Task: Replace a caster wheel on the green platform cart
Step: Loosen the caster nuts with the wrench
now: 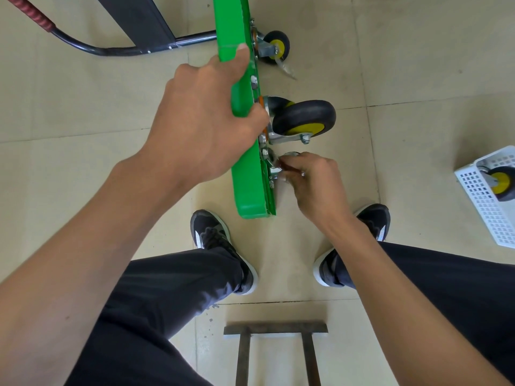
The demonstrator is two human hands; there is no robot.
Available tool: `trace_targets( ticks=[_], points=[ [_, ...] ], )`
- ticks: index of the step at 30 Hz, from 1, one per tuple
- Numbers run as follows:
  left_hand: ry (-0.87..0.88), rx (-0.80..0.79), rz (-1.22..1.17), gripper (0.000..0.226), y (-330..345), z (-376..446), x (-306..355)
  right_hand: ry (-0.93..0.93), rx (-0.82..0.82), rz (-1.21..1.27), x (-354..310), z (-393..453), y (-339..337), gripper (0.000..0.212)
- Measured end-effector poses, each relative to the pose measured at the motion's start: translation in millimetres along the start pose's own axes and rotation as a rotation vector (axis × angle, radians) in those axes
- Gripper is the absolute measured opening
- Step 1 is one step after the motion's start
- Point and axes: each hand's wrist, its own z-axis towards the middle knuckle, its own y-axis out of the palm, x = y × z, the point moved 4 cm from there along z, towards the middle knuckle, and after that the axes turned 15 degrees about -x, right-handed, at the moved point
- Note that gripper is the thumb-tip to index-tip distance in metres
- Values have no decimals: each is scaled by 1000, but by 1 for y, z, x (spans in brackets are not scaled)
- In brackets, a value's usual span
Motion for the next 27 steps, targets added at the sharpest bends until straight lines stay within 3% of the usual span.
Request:
trace_targets(
  ticks=[10,17,27],
  points=[
    [-4,-9,31,70,-1,-1,3,202,-167,556,2,-19,-3,19],
    [11,-6,32,67,-2,-1,4,173,-249,599,-19,-15,-5,19],
    [-10,-4,48,71,-1,0,2,180,-227,574,-18,-15,-4,17]
  ],
)
